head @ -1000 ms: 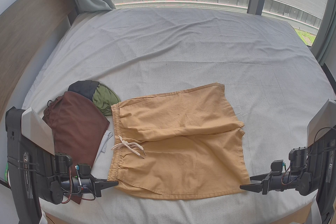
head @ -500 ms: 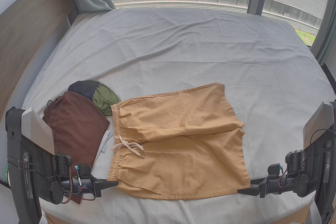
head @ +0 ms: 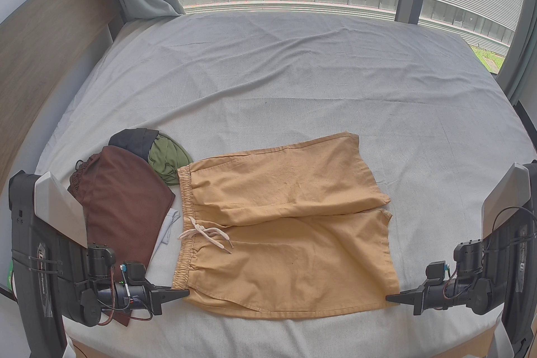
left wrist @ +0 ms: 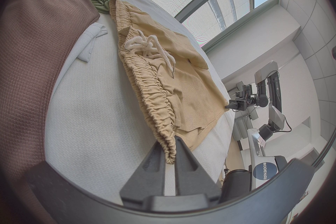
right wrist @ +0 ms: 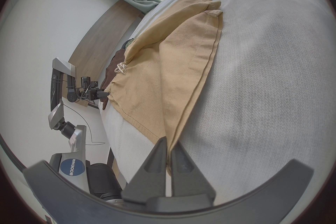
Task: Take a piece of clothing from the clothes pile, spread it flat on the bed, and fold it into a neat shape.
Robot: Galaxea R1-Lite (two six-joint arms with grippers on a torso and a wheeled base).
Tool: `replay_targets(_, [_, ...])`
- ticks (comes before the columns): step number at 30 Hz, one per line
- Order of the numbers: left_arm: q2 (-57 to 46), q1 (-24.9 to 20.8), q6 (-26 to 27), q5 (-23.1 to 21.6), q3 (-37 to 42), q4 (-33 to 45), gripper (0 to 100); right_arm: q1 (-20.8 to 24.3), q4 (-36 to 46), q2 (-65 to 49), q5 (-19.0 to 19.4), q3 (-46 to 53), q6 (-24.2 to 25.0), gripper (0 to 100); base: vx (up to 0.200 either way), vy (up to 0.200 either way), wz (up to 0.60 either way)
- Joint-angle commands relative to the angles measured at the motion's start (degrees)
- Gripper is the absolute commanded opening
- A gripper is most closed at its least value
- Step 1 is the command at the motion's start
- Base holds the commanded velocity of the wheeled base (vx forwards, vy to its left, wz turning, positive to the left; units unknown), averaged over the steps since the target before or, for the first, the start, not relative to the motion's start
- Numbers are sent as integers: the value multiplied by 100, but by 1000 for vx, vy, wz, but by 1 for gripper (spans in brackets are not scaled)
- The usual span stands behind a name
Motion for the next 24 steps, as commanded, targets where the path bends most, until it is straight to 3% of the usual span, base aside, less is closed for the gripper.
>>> replay_targets(1, [0, -6, -4, -9, 0, -5, 0, 0, -1, 15, 2, -19, -6, 0, 0, 0, 0])
replay_targets(6, [-61, 11, -30, -35, 80, 3, 0, -17, -1, -2, -33, 16, -6, 0, 0, 0, 0])
replay_targets(10, [-184, 38, -57, -457, 317, -5, 0, -61, -1, -73, -15, 131, -50, 0, 0, 0, 0])
replay_targets(16, [-325, 231, -48, -686, 554, 3, 0, -70, -1, -64, -7, 245, -155, 0, 0, 0, 0])
replay_targets(24, [-255, 310, 207, -756, 783, 21, 0, -211, 298, -73, 11, 254, -630, 0, 0, 0, 0])
